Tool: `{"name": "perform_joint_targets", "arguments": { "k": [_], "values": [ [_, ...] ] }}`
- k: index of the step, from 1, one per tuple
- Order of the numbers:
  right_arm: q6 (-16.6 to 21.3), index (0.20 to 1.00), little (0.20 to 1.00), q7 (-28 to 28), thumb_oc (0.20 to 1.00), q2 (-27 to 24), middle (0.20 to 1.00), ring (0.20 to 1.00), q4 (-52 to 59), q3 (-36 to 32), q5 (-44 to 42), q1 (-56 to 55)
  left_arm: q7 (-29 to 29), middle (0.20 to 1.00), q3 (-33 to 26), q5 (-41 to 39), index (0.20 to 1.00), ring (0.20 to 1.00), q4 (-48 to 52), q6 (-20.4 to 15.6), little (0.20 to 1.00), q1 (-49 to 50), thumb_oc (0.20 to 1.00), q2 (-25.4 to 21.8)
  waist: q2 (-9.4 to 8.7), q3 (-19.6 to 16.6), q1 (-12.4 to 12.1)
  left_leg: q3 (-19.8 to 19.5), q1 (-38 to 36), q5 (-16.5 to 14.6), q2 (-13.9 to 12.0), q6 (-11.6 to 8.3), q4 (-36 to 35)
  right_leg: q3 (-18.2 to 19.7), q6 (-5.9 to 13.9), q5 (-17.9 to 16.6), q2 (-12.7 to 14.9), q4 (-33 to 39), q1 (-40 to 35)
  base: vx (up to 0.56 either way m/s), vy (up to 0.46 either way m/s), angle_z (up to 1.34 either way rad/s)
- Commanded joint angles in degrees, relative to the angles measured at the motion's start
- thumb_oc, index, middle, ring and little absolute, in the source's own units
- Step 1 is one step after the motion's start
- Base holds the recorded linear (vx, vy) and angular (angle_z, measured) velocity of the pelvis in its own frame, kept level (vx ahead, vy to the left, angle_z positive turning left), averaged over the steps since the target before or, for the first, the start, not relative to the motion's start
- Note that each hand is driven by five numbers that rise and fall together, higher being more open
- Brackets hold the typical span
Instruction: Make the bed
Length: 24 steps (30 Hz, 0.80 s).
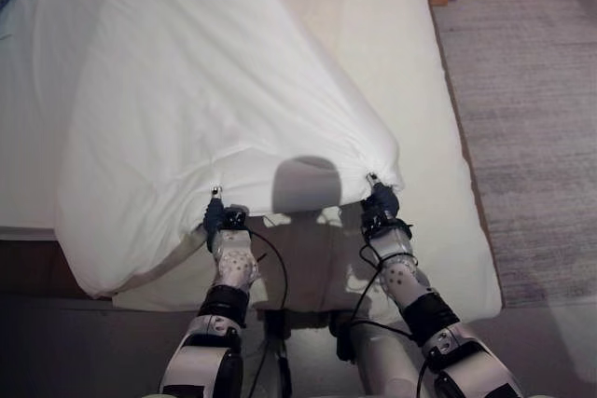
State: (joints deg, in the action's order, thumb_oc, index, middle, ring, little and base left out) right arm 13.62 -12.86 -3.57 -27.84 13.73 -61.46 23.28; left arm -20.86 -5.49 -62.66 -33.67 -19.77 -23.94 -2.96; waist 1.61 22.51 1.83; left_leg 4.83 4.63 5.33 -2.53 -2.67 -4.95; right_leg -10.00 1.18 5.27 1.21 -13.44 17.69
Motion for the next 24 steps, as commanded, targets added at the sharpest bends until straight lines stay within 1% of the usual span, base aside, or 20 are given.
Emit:
{"name": "perform_joint_targets", "arguments": {
  "k": [1, 5, 7, 8, 9, 10, 11, 12, 13, 14, 15, 16, 17, 18, 19, 20, 21, 22, 23, 24],
  "values": [
    [7.0, 0.2, 0.2, -0.5, 0.2, -10.4, 0.2, 0.2, -1.5, -17.6, -1.8, -10.4, 2.7, 0.2, -10.2, 2.2, 0.2, 0.2, 3.2, -7.6, 0.2, 6.6, 0.2, -17.2, 0.93, -6.6, -0.4, -1.5, -2.0, -2.9, 0.5, -2.25, 0.0, 1.1, 5.05, -2.2, 3.4, 0.9, -3.1, -0.03, 0.019, 0.06],
    [5.7, 0.2, 0.2, 0.7, 0.2, -11.5, 0.2, 0.2, -1.8, -17.5, -1.7, -9.7, 5.7, 0.2, -9.6, -0.9, 0.2, 0.2, 7.2, -6.8, 0.2, 8.9, 0.2, -16.2, 2.25, -6.1, -1.7, -4.8, -0.3, -3.0, 2.6, -0.8, 2.1, 1.3, 5.18, -2.3, 4.6, -0.3, -2.5, -0.04, 0.057, 0.04],
    [5.2, 0.2, 0.2, 1.5, 0.2, -11.6, 0.2, 0.2, -2.2, -17.7, -1.4, -9.6, 6.8, 0.2, -9.7, -1.7, 0.2, 0.2, 8.6, -6.6, 0.2, 9.6, 0.2, -15.9, 2.16, -5.8, -2.3, -7.0, 1.7, -5.8, 4.1, -0.17, 7.8, 1.7, 4.88, -2.0, 6.1, -2.0, -2.0, -0.01, 0.124, 0.31],
    [4.8, 0.2, 0.2, 1.5, 0.2, -11.4, 0.2, 0.2, -2.6, -17.8, -1.3, -9.2, 7.7, 0.2, -9.7, -3.7, 0.2, 0.2, 9.4, -6.7, 0.2, 9.3, 0.2, -15.1, 1.91, -5.3, -2.9, -8.7, 2.9, -7.2, 3.3, -0.6, 11.2, 2.1, 4.76, -1.9, 7.5, -2.1, -2.5, -0.01, 0.146, 0.42],
    [4.8, 0.2, 0.2, 1.5, 0.2, -11.4, 0.2, 0.2, -2.6, -17.9, -1.3, -9.2, 7.7, 0.2, -9.7, -3.7, 0.2, 0.2, 9.4, -6.7, 0.2, 9.3, 0.2, -15.1, 1.91, -5.3, -2.8, -8.7, 3.2, -7.0, 3.3, -0.59, 11.4, 2.0, 4.74, -2.2, 7.6, -1.9, -2.4, -0.02, 0.217, 0.4],
    [4.6, 0.2, 0.2, 1.5, 0.2, -11.2, 0.2, 0.2, -2.7, -17.4, -1.1, -9.1, 8.1, 0.2, -9.4, -4.4, 0.2, 0.2, 10.3, -6.9, 0.2, 9.2, 0.2, -14.7, 1.59, -5.2, -3.2, -9.7, 3.0, -7.4, 1.6, -0.97, 11.9, 2.3, 5.03, -2.0, 8.6, -1.6, -3.0, 0.01, 0.344, 0.31],
    [4.0, 0.2, 0.2, 1.5, 0.2, -10.7, 0.2, 0.2, -2.7, -17.0, -1.3, -9.2, 8.4, 0.2, -9.2, -5.5, 0.2, 0.2, 10.7, -7.6, 0.2, 9.3, 0.2, -14.5, 0.97, -5.8, -3.2, -11.2, 2.2, -6.4, -2.2, -1.31, 10.7, 2.6, 6.27, -2.5, 11.0, -0.2, -4.2, 0.01, 0.344, 0.2],
    [4.0, 0.2, 0.2, 1.5, 0.2, -10.7, 0.2, 0.2, -2.6, -17.0, -1.3, -9.2, 8.4, 0.2, -9.2, -5.5, 0.2, 0.2, 10.7, -7.6, 0.2, 9.3, 0.2, -14.5, 0.96, -5.8, -3.2, -11.2, 2.3, -6.0, -2.2, -1.3, 10.5, 2.6, 6.25, -2.9, 11.0, 0.1, -4.2, 0.03, 0.56, 0.13],
    [2.9, 0.2, 0.2, 1.8, 0.2, -10.7, 0.2, 0.2, -2.8, -16.2, -0.9, -9.8, 8.1, 0.2, -8.6, -6.1, 0.2, 0.2, 11.3, -7.6, 0.2, 8.9, 0.2, -14.4, 0.27, -7.0, -2.7, -11.4, 2.5, -3.3, -7.6, -2.64, 10.3, 3.4, 7.97, -3.5, 14.5, 0.7, -4.7, 0.02, 0.322, 0.13],
    [2.8, 0.2, 0.2, 1.8, 0.2, -10.6, 0.2, 0.2, -2.8, -16.2, -0.9, -9.9, 8.1, 0.2, -8.6, -6.1, 0.2, 0.2, 11.3, -7.6, 0.2, 8.9, 0.2, -14.4, 0.25, -7.2, -2.7, -11.5, 2.5, -3.2, -7.6, -2.67, 10.1, 3.3, 8.0, -3.5, 14.5, 0.8, -4.7, 0.07, 0.655, 0.41],
    [2.0, 0.2, 0.2, 2.2, 0.2, -10.5, 0.2, 0.2, -2.5, -15.1, -1.1, -10.4, 8.4, 0.2, -7.5, -5.6, 0.2, 0.2, 11.0, -7.0, 0.2, 8.2, 0.2, -15.2, -0.19, -8.1, -2.7, -13.5, 1.9, -2.4, -9.3, -4.37, 10.5, 4.5, 8.79, -4.6, 16.3, 1.0, -4.6, 0.05, 0.513, 0.48],
    [1.7, 0.2, 0.2, 2.6, 0.2, -10.3, 0.2, 0.2, -2.5, -14.6, -0.8, -10.8, 8.5, 0.2, -6.6, -5.3, 0.2, 0.2, 10.6, -6.4, 0.2, 7.8, 0.2, -15.5, -0.66, -8.1, -3.2, -16.7, 2.2, -3.9, -8.0, -5.31, 13.2, 5.1, 9.44, -7.0, 17.8, 1.9, -5.6, 0.03, 0.52, 0.35],
    [1.7, 0.2, 0.2, 2.6, 0.2, -10.3, 0.2, 0.2, -2.5, -14.6, -0.8, -10.8, 8.5, 0.2, -6.6, -5.3, 0.2, 0.2, 10.5, -6.4, 0.2, 7.7, 0.2, -15.6, -0.76, -8.1, -3.1, -16.9, 2.6, -3.7, -7.7, -5.25, 13.4, 5.0, 9.5, -7.5, 17.9, 2.3, -5.6, 0.0, 0.378, -0.15],
    [0.9, 0.2, 0.2, 2.9, 0.2, -9.8, 0.2, 0.2, -2.5, -14.1, -0.4, -10.7, 9.0, 0.2, -6.0, -5.3, 0.2, 0.2, 9.5, -5.7, 0.2, 7.2, 0.2, -15.9, -1.34, -8.4, -2.8, -17.8, 2.8, -7.9, -5.9, -5.35, 15.0, 5.6, 10.14, -10.1, 19.6, 3.9, -6.3, 0.0, 0.442, -0.35],
    [0.5, 0.2, 0.2, 2.9, 0.2, -9.3, 0.2, 0.2, -2.2, -14.4, 0.0, -11.6, 9.7, 0.2, -5.0, -5.5, 0.2, 0.2, 8.5, -5.2, 0.2, 6.8, 0.2, -15.5, -2.01, -8.8, -2.3, -14.8, 2.9, -11.1, -4.1, -4.95, 15.8, 4.5, 11.48, -15.8, 22.5, 6.3, -7.9, -0.01, 0.67, -0.27],
    [-0.3, 0.2, 0.2, 2.9, 0.2, -9.1, 0.2, 0.2, -2.2, -13.7, 0.9, -11.7, 10.3, 0.2, -3.7, -4.0, 0.2, 0.2, 9.2, -4.6, 0.2, 7.2, 0.2, -15.8, -2.74, -8.8, -2.8, -13.6, 3.4, -12.5, -2.0, -4.31, 16.7, 3.3, 11.66, -21.1, 24.5, 8.6, -8.0, -0.1, 0.676, 0.01],
    [-0.3, 0.2, 0.2, 2.6, 0.2, -8.4, 0.2, 0.2, -2.3, -12.0, 1.6, -10.5, 10.4, 0.2, -3.3, -3.0, 0.2, 0.2, 9.9, -4.6, 0.2, 8.1, 0.2, -16.3, -3.2, -8.3, -3.8, -12.5, 4.2, -13.0, -0.4, -3.28, 17.2, 1.7, 11.43, -24.8, 25.5, 9.1, -6.3, -0.26, 0.944, 0.12],
    [-0.2, 0.2, 0.2, 2.7, 0.2, -6.3, 0.2, 0.2, -2.7, -10.8, 1.4, -9.4, 9.7, 0.2, -2.7, -1.0, 0.2, 0.2, 10.4, -4.0, 0.2, 8.4, 0.2, -16.1, -2.17, -8.2, -5.5, -9.2, 4.6, -10.9, 0.7, -1.8, 13.6, -5.6, 10.35, -19.5, 25.0, 6.9, -6.5, -0.23, 0.703, -0.11],
    [-0.2, 0.2, 0.2, 2.7, 0.2, -6.3, 0.2, 0.2, -2.7, -10.8, 1.4, -9.4, 9.6, 0.2, -2.7, -0.9, 0.2, 0.2, 10.4, -4.0, 0.2, 8.4, 0.2, -16.1, -2.11, -8.1, -5.4, -9.3, 4.4, -10.8, 0.7, -1.87, 13.4, -5.8, 10.3, -19.3, 24.9, 6.7, -6.7, -0.19, 0.707, -0.55],
    [0.1, 0.2, 0.2, 2.8, 0.2, -5.7, 0.2, 0.2, -3.4, -9.7, 1.0, -8.9, 9.3, 0.2, -2.5, -0.1, 0.2, 0.2, 10.0, -4.0, 0.2, 8.4, 0.2, -16.0, -1.52, -8.5, -5.6, -8.7, 4.6, -10.1, 1.3, -1.33, 12.3, -6.3, 9.54, -16.7, 23.6, 4.2, -6.7, -0.12, 0.424, -0.51]
  ]
}}
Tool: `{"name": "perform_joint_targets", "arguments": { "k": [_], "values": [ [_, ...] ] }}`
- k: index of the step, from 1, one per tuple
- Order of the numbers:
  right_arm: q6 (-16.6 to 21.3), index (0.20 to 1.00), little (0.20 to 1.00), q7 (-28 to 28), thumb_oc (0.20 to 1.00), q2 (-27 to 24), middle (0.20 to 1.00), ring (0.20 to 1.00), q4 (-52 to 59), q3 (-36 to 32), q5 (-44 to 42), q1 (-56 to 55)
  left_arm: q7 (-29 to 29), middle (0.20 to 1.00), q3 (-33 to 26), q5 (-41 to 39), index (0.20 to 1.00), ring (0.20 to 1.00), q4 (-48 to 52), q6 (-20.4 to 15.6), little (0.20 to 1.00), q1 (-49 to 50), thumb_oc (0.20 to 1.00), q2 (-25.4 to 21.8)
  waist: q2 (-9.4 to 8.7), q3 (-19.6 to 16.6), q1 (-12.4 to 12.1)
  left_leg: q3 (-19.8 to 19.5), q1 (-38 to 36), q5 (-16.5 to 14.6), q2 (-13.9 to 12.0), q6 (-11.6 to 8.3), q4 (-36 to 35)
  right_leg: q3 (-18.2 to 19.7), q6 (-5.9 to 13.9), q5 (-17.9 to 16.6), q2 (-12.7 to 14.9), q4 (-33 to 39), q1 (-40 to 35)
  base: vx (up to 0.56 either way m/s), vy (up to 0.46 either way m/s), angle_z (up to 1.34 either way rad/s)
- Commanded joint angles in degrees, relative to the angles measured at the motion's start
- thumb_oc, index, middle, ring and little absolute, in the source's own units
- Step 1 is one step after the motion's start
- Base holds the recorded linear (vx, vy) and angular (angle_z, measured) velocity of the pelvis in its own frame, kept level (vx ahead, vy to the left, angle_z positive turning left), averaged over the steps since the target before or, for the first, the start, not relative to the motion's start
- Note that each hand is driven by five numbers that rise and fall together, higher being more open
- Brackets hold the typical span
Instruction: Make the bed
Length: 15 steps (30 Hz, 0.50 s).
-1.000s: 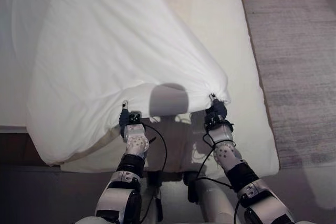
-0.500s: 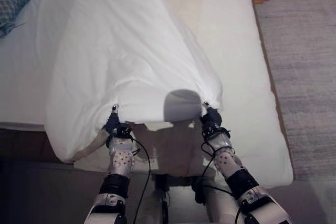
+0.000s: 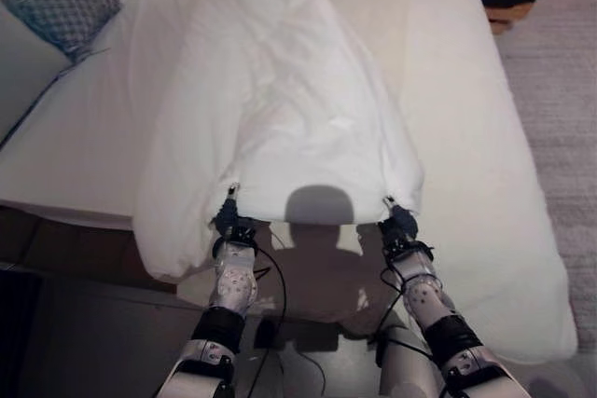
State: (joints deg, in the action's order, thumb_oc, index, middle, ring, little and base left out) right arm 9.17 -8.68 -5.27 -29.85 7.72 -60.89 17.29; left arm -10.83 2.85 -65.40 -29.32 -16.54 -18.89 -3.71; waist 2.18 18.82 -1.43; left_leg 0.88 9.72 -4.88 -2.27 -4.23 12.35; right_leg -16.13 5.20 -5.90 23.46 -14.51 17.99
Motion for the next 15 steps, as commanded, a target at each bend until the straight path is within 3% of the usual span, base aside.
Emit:
{"name": "perform_joint_targets", "arguments": {
  "k": [1, 2, 3, 4, 6, 7, 8, 9, 10, 12, 15],
  "values": [
    [5.0, 0.2, 0.2, -1.0, 0.2, -3.1, 0.2, 0.2, -1.4, -3.2, -0.4, -2.4, -0.5, 0.2, -10.3, 1.9, 0.2, 0.2, 4.9, -7.2, 0.2, 2.2, 0.2, -14.7, -1.55, -4.8, -2.0, -3.9, -0.1, 1.8, 2.0, 0.78, -6.4, 0.8, 4.13, -1.1, -2.6, 1.4, -7.3, -0.12, 0.417, -0.25],
    [5.0, 0.2, 0.2, -1.0, 0.2, -3.1, 0.2, 0.2, -1.5, -3.2, -0.4, -2.3, -0.4, 0.2, -10.3, 1.8, 0.2, 0.2, 4.8, -7.2, 0.2, 2.1, 0.2, -14.7, -1.58, -4.7, -2.1, -3.8, -0.3, 1.8, 2.0, 0.65, -6.6, 0.9, 4.01, -0.5, -2.5, 0.7, -7.1, -0.11, 0.359, 0.05],
    [4.9, 0.2, 0.2, -0.4, 0.2, -2.7, 0.2, 0.2, -1.7, -3.2, -1.3, -2.2, 0.2, 0.2, -10.1, 1.8, 0.2, 0.2, 4.6, -6.6, 0.2, 1.6, 0.2, -14.5, -1.28, -4.9, -2.2, -3.7, -0.5, 2.5, 2.5, 0.79, -7.5, 1.1, 3.11, 3.4, -5.3, -1.5, -7.2, -0.11, 0.409, 0.02],
    [4.8, 0.2, 0.2, 0.4, 0.2, -1.6, 0.2, 0.2, -1.6, -1.2, -1.6, -2.8, -0.3, 0.2, -10.2, 1.8, 0.2, 0.2, 3.8, -6.5, 0.2, 1.3, 0.2, -13.7, -1.21, -5.2, -2.6, -2.8, -1.3, 3.3, 3.7, 1.19, -8.6, -1.5, 1.18, 9.8, -10.6, -7.6, -8.1, -0.14, 0.521, -0.01],
    [4.7, 0.2, 0.2, 1.2, 0.2, -0.7, 0.2, 0.2, -1.8, 1.1, -1.8, -3.1, -1.3, 0.2, -10.4, 2.9, 0.2, 0.2, 3.9, -6.5, 0.2, 1.3, 0.2, -13.2, -1.79, -5.2, -3.1, -2.2, -2.7, 3.6, 5.5, 1.76, -9.3, -1.6, 0.38, 13.8, -15.0, -9.1, -9.0, -0.08, 0.302, 0.11],
    [4.7, 0.2, 0.2, 1.2, 0.2, -0.7, 0.2, 0.2, -1.8, 1.1, -1.8, -3.1, -1.3, 0.2, -10.4, 2.9, 0.2, 0.2, 3.9, -6.5, 0.2, 1.3, 0.2, -13.2, -1.79, -5.2, -3.1, -2.2, -2.7, 3.6, 5.5, 1.76, -9.3, -1.6, 0.38, 13.8, -15.0, -9.1, -9.1, -0.04, 0.233, -0.3],
    [4.7, 0.2, 0.2, 1.7, 0.2, -0.8, 0.2, 0.2, -2.6, 2.4, -1.5, -2.9, -1.6, 0.2, -10.7, 3.4, 0.2, 0.2, 3.4, -6.3, 0.2, 1.7, 0.2, -12.5, -1.87, -5.6, -3.1, -2.1, -3.5, 4.0, 7.2, 2.29, -9.5, 1.6, -0.41, 15.2, -19.3, -8.6, -9.2, -0.03, 0.17, -0.6],
    [4.7, 0.2, 0.2, 1.7, 0.2, -0.8, 0.2, 0.2, -2.6, 2.4, -1.5, -2.9, -1.6, 0.2, -10.7, 3.4, 0.2, 0.2, 3.4, -6.3, 0.2, 1.7, 0.2, -12.5, -1.84, -5.6, -3.2, -2.1, -3.5, 4.1, 7.2, 2.28, -9.5, 1.6, -0.41, 15.2, -19.4, -8.5, -9.2, -0.05, 0.257, -0.63],
    [4.8, 0.2, 0.2, 1.7, 0.2, -0.6, 0.2, 0.2, -2.8, 3.5, -1.4, -2.9, -1.6, 0.2, -11.0, 2.8, 0.2, 0.2, 3.1, -6.5, 0.2, 2.4, 0.2, -11.4, -2.02, -6.1, -3.2, -1.9, -3.8, 4.0, 8.6, 2.53, -9.2, 3.3, -1.91, 15.6, -21.1, -5.7, -10.1, 0.0, 0.118, -0.2],
    [4.8, 0.2, 0.2, 1.7, 0.2, -1.3, 0.2, 0.2, -2.3, 3.9, -0.9, -4.4, -1.1, 0.2, -10.4, 2.6, 0.2, 0.2, 3.5, -6.1, 0.2, 3.3, 0.2, -9.7, -1.74, -6.1, -2.4, -2.4, -1.9, 3.4, 10.7, 0.77, -3.8, 6.2, -2.9, 15.9, -22.1, -0.9, -12.7, -0.02, 0.147, 0.13],
    [4.6, 0.2, 0.2, 1.8, 0.2, -1.8, 0.2, 0.2, -3.4, 4.5, -0.7, -5.0, -0.3, 0.2, -10.5, 2.2, 0.2, 0.2, 3.6, -5.7, 0.2, 5.0, 0.2, -7.8, -0.99, -4.9, -3.0, -3.8, -0.3, 1.9, 11.3, -0.91, 4.1, 6.1, -3.37, 16.0, -21.1, -0.9, -13.6, -0.04, 0.162, 0.52]
  ]
}}
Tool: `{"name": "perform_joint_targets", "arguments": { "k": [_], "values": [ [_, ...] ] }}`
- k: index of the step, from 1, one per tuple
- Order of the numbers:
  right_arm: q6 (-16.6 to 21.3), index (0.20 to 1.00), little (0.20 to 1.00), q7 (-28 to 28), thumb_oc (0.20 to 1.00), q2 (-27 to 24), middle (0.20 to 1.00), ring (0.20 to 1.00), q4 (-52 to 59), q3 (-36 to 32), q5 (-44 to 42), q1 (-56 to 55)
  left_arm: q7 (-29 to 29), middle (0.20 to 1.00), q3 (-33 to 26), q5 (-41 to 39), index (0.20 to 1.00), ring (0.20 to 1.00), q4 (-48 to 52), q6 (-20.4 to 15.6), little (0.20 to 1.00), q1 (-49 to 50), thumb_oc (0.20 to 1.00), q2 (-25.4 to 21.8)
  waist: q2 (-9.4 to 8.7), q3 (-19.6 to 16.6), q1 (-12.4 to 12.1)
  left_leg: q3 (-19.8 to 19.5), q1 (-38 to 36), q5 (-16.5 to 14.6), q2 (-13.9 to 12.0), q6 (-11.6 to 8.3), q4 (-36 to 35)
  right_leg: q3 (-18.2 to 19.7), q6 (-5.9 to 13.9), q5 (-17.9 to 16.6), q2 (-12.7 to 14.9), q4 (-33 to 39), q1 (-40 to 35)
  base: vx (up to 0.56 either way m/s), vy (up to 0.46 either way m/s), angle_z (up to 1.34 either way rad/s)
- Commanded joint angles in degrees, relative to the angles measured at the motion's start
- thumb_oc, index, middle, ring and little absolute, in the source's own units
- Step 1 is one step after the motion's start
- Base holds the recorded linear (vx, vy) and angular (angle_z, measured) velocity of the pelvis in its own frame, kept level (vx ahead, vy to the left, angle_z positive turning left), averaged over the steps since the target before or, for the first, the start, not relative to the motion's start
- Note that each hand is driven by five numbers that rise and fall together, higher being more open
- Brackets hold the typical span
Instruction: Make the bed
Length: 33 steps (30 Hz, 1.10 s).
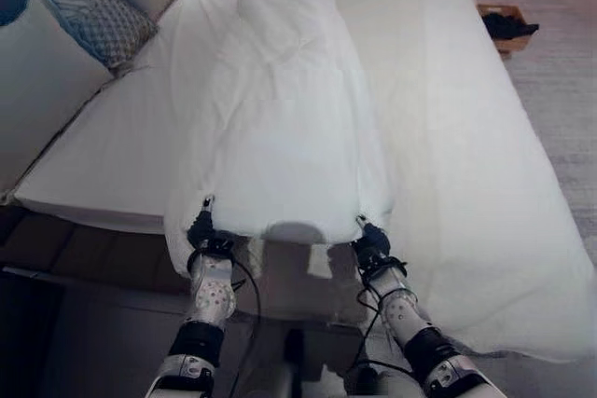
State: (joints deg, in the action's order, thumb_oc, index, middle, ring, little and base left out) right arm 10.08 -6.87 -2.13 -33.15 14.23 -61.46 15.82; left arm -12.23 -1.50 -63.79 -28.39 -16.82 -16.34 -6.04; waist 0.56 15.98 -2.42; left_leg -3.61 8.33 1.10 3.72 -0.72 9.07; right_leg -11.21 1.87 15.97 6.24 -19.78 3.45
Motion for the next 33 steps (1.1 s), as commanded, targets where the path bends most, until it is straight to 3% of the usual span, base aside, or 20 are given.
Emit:
{"name": "perform_joint_targets", "arguments": {
  "k": [1, 2, 5, 7, 8, 9, 11, 12, 13, 14, 15, 16, 18, 19, 21, 27, 30, 31, 32, 33],
  "values": [
    [3.6, 0.2, 0.2, -0.3, 0.2, -5.1, 0.2, 0.2, -0.2, -2.8, -0.1, -4.0, 0.9, 0.2, -6.3, 0.1, 0.2, 0.2, 2.7, -5.3, 0.2, 2.7, 0.2, -4.8, 0.57, -1.8, -1.4, 2.2, 1.1, -5.2, 3.9, -3.83, 10.0, 0.8, 0.18, -6.1, -2.7, 4.6, 0.6, -0.07, 0.199, 0.32],
    [3.6, 0.2, 0.2, -0.7, 0.2, -4.9, 0.2, 0.2, -0.4, -3.3, -0.4, -4.3, 0.8, 0.2, -6.3, -0.3, 0.2, 0.2, 2.5, -5.3, 0.2, 2.8, 0.2, -4.0, 0.3, -1.9, -0.8, 3.7, 1.3, -6.7, 1.7, -3.13, 12.5, 0.6, 0.86, -6.6, -1.4, 5.0, 0.6, -0.07, 0.231, 0.29],
    [2.9, 0.2, 0.2, -1.3, 0.2, -4.8, 0.2, 0.2, -1.3, -3.9, -1.2, -4.5, 1.0, 0.2, -6.5, -0.7, 0.2, 0.2, 2.4, -5.1, 0.2, 4.5, 0.2, -3.6, -0.79, -3.6, -0.2, 1.4, 0.8, -7.7, -4.3, -1.42, 15.0, 1.6, 2.28, -7.2, 1.1, 6.1, 0.7, 0.02, 0.249, 0.07],
    [2.6, 0.2, 0.2, -1.9, 0.2, -4.7, 0.2, 0.2, -1.3, -4.3, -1.2, -5.0, 0.8, 0.2, -6.5, -1.4, 0.2, 0.2, 2.3, -5.0, 0.2, 5.1, 0.2, -3.6, -1.28, -4.6, -0.1, -1.9, 0.5, -4.3, -9.2, -2.01, 14.5, 2.3, 3.29, -7.6, 2.8, 6.1, 0.3, 0.09, 0.281, -0.08],
    [2.6, 0.2, 0.2, -1.9, 0.2, -4.7, 0.2, 0.2, -1.2, -4.3, -1.2, -5.0, 0.8, 0.2, -6.5, -1.4, 0.2, 0.2, 2.3, -5.0, 0.2, 5.1, 0.2, -3.6, -1.34, -4.7, -0.1, -2.0, 0.6, -4.0, -9.1, -2.02, 14.3, 2.3, 3.27, -7.8, 2.9, 6.3, 0.4, 0.16, 0.465, 0.07],
    [2.5, 0.2, 0.2, -2.5, 0.2, -4.9, 0.2, 0.2, -0.7, -5.4, -1.1, -5.8, 0.3, 0.2, -6.0, -1.7, 0.2, 0.2, 2.2, -4.8, 0.2, 5.1, 0.2, -3.8, -1.1, -5.7, 0.2, -4.3, -1.9, -0.7, -13.8, -3.92, 8.0, 3.4, 5.1, -8.3, 4.7, 6.3, -0.5, 0.13, 0.434, 0.19],
    [2.6, 0.2, 0.2, -3.3, 0.2, -4.9, 0.2, 0.2, -0.2, -6.0, -1.4, -6.2, 0.0, 0.2, -5.1, -2.2, 0.2, 0.2, 2.0, -4.8, 0.2, 4.3, 0.2, -3.9, -1.0, -6.3, 0.2, -5.4, -2.7, 2.0, -17.0, -5.71, 3.1, 4.2, 6.78, -9.6, 7.2, 6.7, -0.9, 0.13, 0.593, 0.23],
    [2.6, 0.2, 0.2, -3.7, 0.2, -5.0, 0.2, 0.2, 0.1, -6.4, -1.4, -6.4, 0.2, 0.2, -4.6, -2.0, 0.2, 0.2, 2.2, -4.6, 0.2, 3.9, 0.2, -4.1, -0.97, -6.4, 0.0, -6.8, -2.5, 2.8, -17.3, -6.37, 1.6, 4.6, 7.48, -10.1, 8.2, 7.2, -1.5, 0.09, 0.716, 0.24],
    [2.6, 0.2, 0.2, -4.1, 0.2, -4.9, 0.2, 0.2, 0.4, -7.4, -1.2, -6.2, 0.5, 0.2, -4.1, -2.6, 0.2, 0.2, 1.4, -4.4, 0.2, 3.1, 0.2, -3.9, -1.15, -6.3, -0.1, -9.2, -2.4, 0.1, -15.7, -7.34, 3.7, 6.1, 8.62, -12.0, 10.5, 8.4, -2.5, 0.07, 0.701, 0.15],
    [2.1, 0.2, 0.2, -4.3, 0.2, -5.1, 0.2, 0.2, 0.7, -7.1, -0.4, -6.0, 1.0, 0.2, -3.5, -2.2, 0.2, 0.2, 1.6, -4.0, 0.2, 2.9, 0.2, -4.1, -1.54, -6.8, 0.0, -8.7, -2.3, -4.2, -14.2, -7.56, 4.8, 6.0, 9.01, -14.0, 12.3, 8.9, -2.3, 0.06, 0.685, -0.15],
    [1.7, 0.2, 0.2, -4.5, 0.2, -5.0, 0.2, 0.2, 0.9, -7.0, 0.3, -6.0, 1.0, 0.2, -3.0, -2.3, 0.2, 0.2, 1.4, -3.9, 0.2, 2.6, 0.2, -4.0, -2.14, -7.1, 0.1, -7.5, -2.1, -6.9, -12.8, -7.29, 5.4, 5.8, 9.55, -17.2, 14.1, 9.5, -2.3, 0.05, 0.67, -0.19],
    [1.5, 0.2, 0.2, -4.8, 0.2, -4.8, 0.2, 0.2, 1.5, -7.4, 0.9, -6.7, 1.2, 0.2, -1.3, -2.3, 0.2, 0.2, 1.0, -3.7, 0.2, 2.0, 0.2, -3.9, -3.0, -7.3, 0.1, -6.2, -2.0, -9.1, -10.6, -6.45, 5.9, 5.6, 10.66, -23.9, 16.9, 10.7, -2.9, 0.01, 0.695, -0.15],
    [1.9, 0.2, 0.2, -5.3, 0.2, -4.2, 0.2, 0.2, 2.6, -6.4, 1.4, -5.1, 1.3, 0.2, -0.2, -1.7, 0.2, 0.2, 0.9, -4.1, 0.2, 1.1, 0.2, -5.0, -3.72, -6.5, -0.3, -3.9, -1.0, -9.6, -8.1, -4.82, 5.9, 4.5, 9.48, -31.0, 19.0, 11.5, -0.2, -0.06, 0.671, 0.09],
    [2.2, 0.2, 0.2, -5.4, 0.2, -4.0, 0.2, 0.2, 2.6, -6.0, 1.2, -4.2, 1.4, 0.2, -0.2, -1.1, 0.2, 0.2, 1.1, -4.0, 0.2, 0.9, 0.2, -5.9, -3.71, -6.4, -0.3, -3.2, -0.6, -8.9, -7.6, -4.29, 5.0, 3.6, 8.71, -30.8, 18.7, 11.2, 1.1, -0.05, 0.583, 0.04],
    [2.7, 0.2, 0.2, -4.6, 0.2, -3.4, 0.2, 0.2, 2.2, -5.4, 1.2, -2.9, 1.4, 0.2, -0.9, -0.4, 0.2, 0.2, 1.1, -4.2, 0.2, 1.6, 0.2, -6.5, -2.21, -6.4, -1.0, -2.0, -1.6, -7.3, -7.1, -3.53, 1.4, 1.9, 7.74, -26.7, 16.3, 8.8, 2.0, 0.01, 0.575, -0.14],
    [2.9, 0.2, 0.2, -2.8, 0.2, -2.1, 0.2, 0.2, 1.9, -3.4, 2.7, -3.0, -0.2, 0.2, -5.5, 0.2, 0.2, 0.2, 2.5, -4.5, 0.2, 4.6, 0.2, -6.5, -1.49, -5.6, -3.1, 1.9, -6.5, -4.0, -3.6, -1.42, -7.4, -7.1, 4.13, -13.2, 5.1, 3.9, 2.5, 0.01, 0.42, -0.21],
    [2.5, 0.2, 0.2, -1.5, 0.2, -2.2, 0.2, 0.2, -0.3, -2.4, 3.8, -4.8, -0.3, 0.2, -6.0, 1.9, 0.2, 0.2, 0.1, -4.0, 0.2, 4.6, 0.2, -6.8, -2.94, -5.2, -2.5, 1.8, -6.5, -2.8, -1.3, -1.78, -8.6, -4.8, 3.99, -12.3, -1.4, 8.5, 2.9, 0.0, 0.15, -0.32],
    [2.1, 0.2, 0.2, -1.5, 0.2, -1.8, 0.2, 0.2, -1.3, -1.9, 4.3, -5.7, -0.3, 0.2, -6.7, 2.4, 0.2, 0.2, -0.3, -3.9, 0.2, 4.8, 0.2, -6.6, -3.54, -5.4, -3.5, 2.7, -7.0, -3.8, -1.1, -2.24, -9.0, -8.0, 4.24, -11.8, -0.9, 11.8, 1.5, -0.04, 0.065, -0.11],
    [1.7, 0.2, 0.2, -1.8, 0.2, -1.6, 0.2, 0.2, -2.0, -1.1, 5.0, -6.8, -0.7, 0.2, -6.4, 4.2, 0.2, 0.2, -0.2, -3.3, 0.2, 5.8, 0.2, -6.4, -3.56, -5.0, -3.5, 3.1, -6.6, -2.9, -1.1, -2.17, -9.2, -9.4, 4.31, -13.6, -0.5, 15.6, -0.2, -0.02, 0.056, 0.02],
    [1.5, 0.2, 0.2, -1.9, 0.2, -1.9, 0.2, 0.2, -3.1, -1.0, 5.5, -7.3, -0.6, 0.2, -6.2, 5.3, 0.2, 0.2, -1.3, -2.8, 0.2, 6.5, 0.2, -6.7, -3.67, -5.2, -3.1, 3.3, -6.5, -3.0, -1.1, -1.91, -9.3, -7.1, 4.18, -13.8, -1.5, 16.2, -0.4, -0.06, 0.08, 0.11]
  ]
}}
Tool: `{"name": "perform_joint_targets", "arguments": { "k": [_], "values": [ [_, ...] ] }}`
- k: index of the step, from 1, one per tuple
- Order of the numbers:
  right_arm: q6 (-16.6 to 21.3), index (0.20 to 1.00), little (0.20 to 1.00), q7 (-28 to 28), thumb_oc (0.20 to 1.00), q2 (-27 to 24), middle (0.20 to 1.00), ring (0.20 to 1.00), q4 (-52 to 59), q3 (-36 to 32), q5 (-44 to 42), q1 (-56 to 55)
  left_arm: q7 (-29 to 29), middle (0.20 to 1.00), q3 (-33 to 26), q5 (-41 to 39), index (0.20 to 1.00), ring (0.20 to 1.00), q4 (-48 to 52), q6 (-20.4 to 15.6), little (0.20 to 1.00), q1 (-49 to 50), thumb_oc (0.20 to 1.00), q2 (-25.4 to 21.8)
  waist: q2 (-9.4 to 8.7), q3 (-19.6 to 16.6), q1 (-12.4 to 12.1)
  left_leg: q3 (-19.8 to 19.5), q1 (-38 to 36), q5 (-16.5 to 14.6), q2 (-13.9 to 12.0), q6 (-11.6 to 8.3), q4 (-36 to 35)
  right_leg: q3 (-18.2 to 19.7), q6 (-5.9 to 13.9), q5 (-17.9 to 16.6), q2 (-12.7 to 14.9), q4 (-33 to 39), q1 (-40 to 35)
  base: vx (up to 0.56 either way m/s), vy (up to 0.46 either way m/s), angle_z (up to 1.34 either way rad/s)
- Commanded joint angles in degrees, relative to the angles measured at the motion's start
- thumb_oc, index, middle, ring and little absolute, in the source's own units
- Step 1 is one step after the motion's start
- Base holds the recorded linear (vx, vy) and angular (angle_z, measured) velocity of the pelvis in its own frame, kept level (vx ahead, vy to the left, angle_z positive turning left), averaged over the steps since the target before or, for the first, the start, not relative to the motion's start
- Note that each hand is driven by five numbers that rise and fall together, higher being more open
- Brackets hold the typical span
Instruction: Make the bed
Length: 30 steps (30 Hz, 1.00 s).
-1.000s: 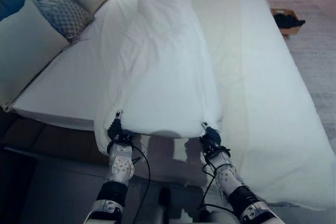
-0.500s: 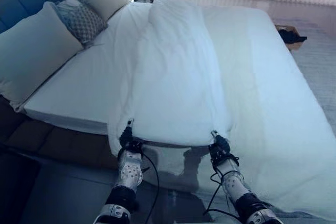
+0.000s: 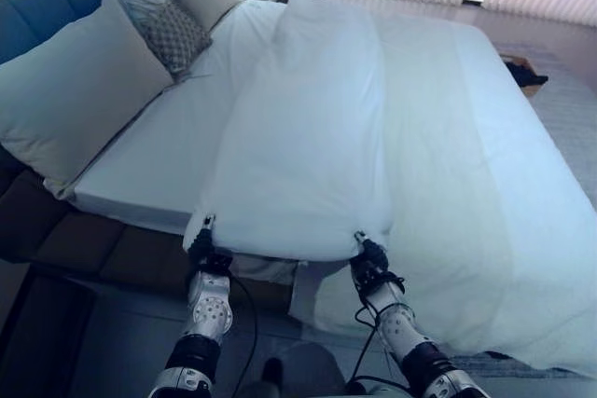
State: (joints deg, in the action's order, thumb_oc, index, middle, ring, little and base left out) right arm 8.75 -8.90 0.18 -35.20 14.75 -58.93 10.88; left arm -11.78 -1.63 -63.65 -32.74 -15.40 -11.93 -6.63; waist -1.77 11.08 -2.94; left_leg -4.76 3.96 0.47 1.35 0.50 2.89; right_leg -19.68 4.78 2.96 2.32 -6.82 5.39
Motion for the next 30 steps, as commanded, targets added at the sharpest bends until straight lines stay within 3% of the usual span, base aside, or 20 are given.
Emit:
{"name": "perform_joint_targets", "arguments": {
  "k": [1, 4, 7, 13, 14, 15, 16, 17, 19, 21, 23, 25, 26, 30],
  "values": [
    [2.8, 0.2, 0.2, 0.0, 0.2, -4.2, 0.2, 0.2, -2.0, -1.6, 3.7, -2.8, -0.9, 0.2, -5.9, 6.1, 0.2, 0.2, 2.1, -4.1, 0.2, 2.6, 0.2, -6.3, -1.25, -0.5, -2.1, 4.6, -1.8, -2.1, 1.4, -2.75, -3.3, 4.9, 1.38, -1.3, 1.3, 4.0, -1.6, 0.0, 0.068, -0.01],
    [2.4, 0.2, 0.2, -1.2, 0.2, -3.7, 0.2, 0.2, -5.4, -1.9, 7.1, -3.4, -2.0, 0.2, -6.8, 8.2, 0.2, 0.2, -0.1, -3.6, 0.2, 4.7, 0.2, -5.9, -1.11, 0.3, -2.7, 6.3, -1.0, -1.6, 1.5, -1.93, -4.0, 4.7, 1.98, -3.8, 1.8, 6.2, -1.0, -0.07, 0.034, -0.14],
    [2.3, 0.2, 0.2, -1.3, 0.2, -3.4, 0.2, 0.2, -7.2, -2.7, 7.7, -3.9, -1.6, 0.2, -6.9, 7.9, 0.2, 0.2, -3.7, -3.0, 0.2, 5.7, 0.2, -4.7, -0.89, 0.4, -2.2, 6.6, -0.6, -0.7, 1.8, -1.63, -5.6, 6.8, 1.88, -4.4, 1.1, 7.6, -0.6, -0.05, 0.03, -0.17],
    [2.2, 0.2, 0.2, -2.6, 0.2, -3.2, 0.2, 0.2, -12.4, -3.7, 7.9, -3.1, -2.0, 0.2, -5.9, 7.0, 0.2, 0.2, -8.6, -2.6, 0.2, 5.5, 0.2, -2.9, -0.34, 2.1, -1.5, 6.5, 0.6, 0.8, 2.0, -1.61, -7.6, 6.2, 1.86, -5.5, 0.9, 9.6, 0.4, -0.05, -0.006, -0.03],
    [1.9, 0.42, 0.42, -2.6, 0.42, -3.4, 0.42, 0.42, -13.9, -3.3, 9.4, -2.8, -2.0, 0.2, -5.7, 7.1, 0.2, 0.2, -8.9, -2.8, 0.2, 5.2, 0.2, -2.8, -0.33, 2.6, -1.4, 6.4, 0.9, 1.1, 2.0, -1.68, -7.8, 6.1, 1.84, -5.6, 0.8, 9.8, 0.6, -0.06, -0.019, 0.03],
    [1.4, 1.0, 1.0, -2.3, 1.0, -3.6, 1.0, 1.0, -14.8, -2.9, 10.3, -2.6, -2.2, 0.2, -5.5, 7.3, 0.2, 0.2, -9.4, -2.9, 0.2, 4.9, 0.2, -2.7, -0.33, 2.9, -1.3, 6.3, 1.1, 1.2, 1.9, -1.75, -7.9, 6.1, 1.87, -5.7, 0.9, 9.8, 0.8, -0.04, -0.022, 0.04],
    [0.2, 1.0, 1.0, -1.9, 1.0, -3.9, 1.0, 1.0, -17.5, -1.9, 13.6, -2.5, -2.8, 0.476, -5.3, 8.5, 0.476, 0.476, -10.4, -2.9, 0.476, 4.7, 0.476, -2.8, -0.28, 3.3, -1.3, 6.3, 1.0, 1.1, 1.8, -1.84, -7.9, 6.0, 1.9, -5.7, 0.9, 9.7, 0.7, -0.03, -0.016, 0.04],
    [-0.8, 1.0, 1.0, -2.3, 1.0, -4.3, 1.0, 1.0, -20.0, -1.4, 16.5, -2.0, -3.3, 1.0, -4.7, 10.3, 1.0, 1.0, -12.0, -2.3, 1.0, 4.3, 1.0, -3.0, -0.27, 3.3, -1.2, 6.1, 1.2, 1.3, 1.8, -1.82, -7.9, 6.0, 1.88, -5.7, 0.9, 9.8, 0.9, 0.0, -0.024, 0.04],
    [-4.0, 1.0, 1.0, -3.0, 1.0, -5.3, 1.0, 1.0, -26.4, 0.0, 26.4, -1.7, -5.3, 1.0, -4.3, 15.0, 1.0, 1.0, -14.0, -1.6, 1.0, 4.4, 1.0, -3.5, -0.12, 3.6, -1.1, 6.0, 0.2, 0.8, 1.8, -1.81, -7.9, 5.7, 1.83, -5.4, 1.0, 9.6, 0.0, 0.03, -0.025, 0.06],
    [-4.6, 1.0, 1.0, -3.2, 1.0, -5.7, 1.0, 1.0, -27.6, 0.2, 29.2, -1.6, -6.2, 1.0, -4.3, 16.3, 1.0, 1.0, -13.8, -1.6, 1.0, 4.9, 1.0, -3.5, -0.06, 3.4, -1.0, 5.9, 0.0, 0.8, 1.8, -1.73, -7.9, 5.7, 1.83, -5.4, 1.0, 9.6, -0.2, 0.04, -0.01, 0.09],
    [-6.5, 1.0, 1.0, -3.3, 1.0, -6.9, 1.0, 1.0, -31.1, 1.7, 39.4, -2.0, -8.5, 1.0, -5.1, 21.6, 1.0, 1.0, -15.6, -0.4, 1.0, 6.3, 1.0, -3.8, 0.03, 2.9, -0.8, 6.0, -1.3, 0.2, 1.7, -1.71, -7.9, 5.7, 1.87, -4.9, 0.9, 9.7, -1.4, 0.08, -0.025, 0.1],
    [-6.9, 1.0, 1.0, -3.8, 1.0, -7.5, 1.0, 1.0, -31.5, 2.0, 42.2, -2.4, -9.1, 1.0, -5.3, 22.7, 1.0, 1.0, -15.9, -0.4, 1.0, 6.8, 1.0, -3.9, 0.02, 2.6, -0.7, 6.0, -1.4, 0.2, 1.6, -1.69, -7.9, 5.7, 1.91, -4.8, 0.9, 9.8, -1.5, 0.06, -0.027, 0.03],
    [-8.0, 1.0, 1.0, -4.0, 1.0, -8.8, 1.0, 1.0, -32.7, 2.9, 47.5, -2.9, -10.1, 1.0, -6.2, 25.0, 1.0, 1.0, -18.3, 0.6, 1.0, 7.5, 1.0, -4.2, 0.02, 2.1, -0.5, 6.1, -2.1, -0.2, 1.5, -1.66, -7.9, 5.9, 1.93, -4.5, 0.7, 10.0, -2.2, 0.05, -0.026, -0.01],
    [-8.6, 1.0, 1.0, -4.1, 1.0, -10.2, 1.0, 1.0, -34.0, 2.5, 50.8, -3.9, -11.7, 1.0, -7.5, 28.0, 1.0, 1.0, -22.3, 1.5, 1.0, 8.0, 1.0, -4.5, -0.03, 1.7, -0.1, 6.3, -3.2, -0.6, 1.3, -1.71, -7.9, 6.3, 1.9, -4.2, 0.5, 10.2, -3.1, 0.06, -0.043, 0.01]
  ]
}}
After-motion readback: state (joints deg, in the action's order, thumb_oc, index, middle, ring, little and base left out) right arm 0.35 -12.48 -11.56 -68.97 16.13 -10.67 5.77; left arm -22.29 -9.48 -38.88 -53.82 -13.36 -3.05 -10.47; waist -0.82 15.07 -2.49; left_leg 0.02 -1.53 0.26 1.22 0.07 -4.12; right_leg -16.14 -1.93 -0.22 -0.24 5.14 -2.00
